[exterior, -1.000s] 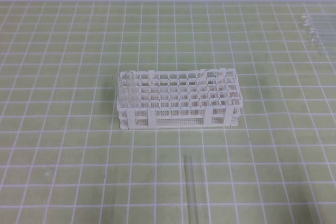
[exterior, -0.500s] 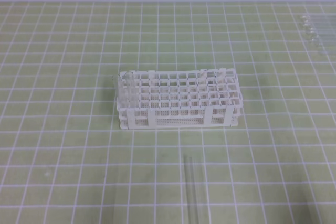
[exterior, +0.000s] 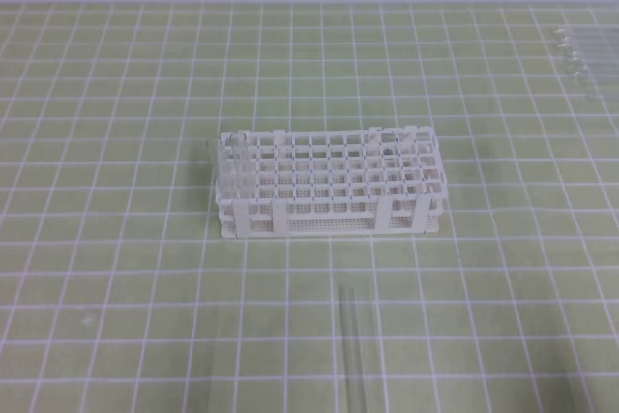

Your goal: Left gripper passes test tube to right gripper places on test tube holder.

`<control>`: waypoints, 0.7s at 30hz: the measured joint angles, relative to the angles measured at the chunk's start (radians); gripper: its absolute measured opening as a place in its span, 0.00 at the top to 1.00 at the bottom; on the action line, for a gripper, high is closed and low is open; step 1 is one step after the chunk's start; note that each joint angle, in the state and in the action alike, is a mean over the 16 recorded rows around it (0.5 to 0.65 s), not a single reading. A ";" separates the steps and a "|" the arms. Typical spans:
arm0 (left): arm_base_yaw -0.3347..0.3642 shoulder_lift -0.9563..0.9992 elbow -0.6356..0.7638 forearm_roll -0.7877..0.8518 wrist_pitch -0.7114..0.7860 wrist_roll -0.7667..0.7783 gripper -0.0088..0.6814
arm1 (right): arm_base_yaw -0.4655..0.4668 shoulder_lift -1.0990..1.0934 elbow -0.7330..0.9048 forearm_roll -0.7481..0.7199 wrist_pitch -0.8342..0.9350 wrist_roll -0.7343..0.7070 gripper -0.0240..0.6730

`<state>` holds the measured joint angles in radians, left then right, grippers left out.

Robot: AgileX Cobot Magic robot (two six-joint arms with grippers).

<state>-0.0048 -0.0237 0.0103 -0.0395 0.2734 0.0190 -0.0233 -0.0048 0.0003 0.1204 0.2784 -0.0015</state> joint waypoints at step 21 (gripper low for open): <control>0.000 0.011 -0.005 -0.190 -0.415 -0.371 0.99 | 0.000 0.000 0.000 0.000 0.000 -0.001 0.99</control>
<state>-0.0047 -0.0123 0.0050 -0.2291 -0.1414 -0.3517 -0.0233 -0.0048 0.0003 0.1204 0.2784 -0.0022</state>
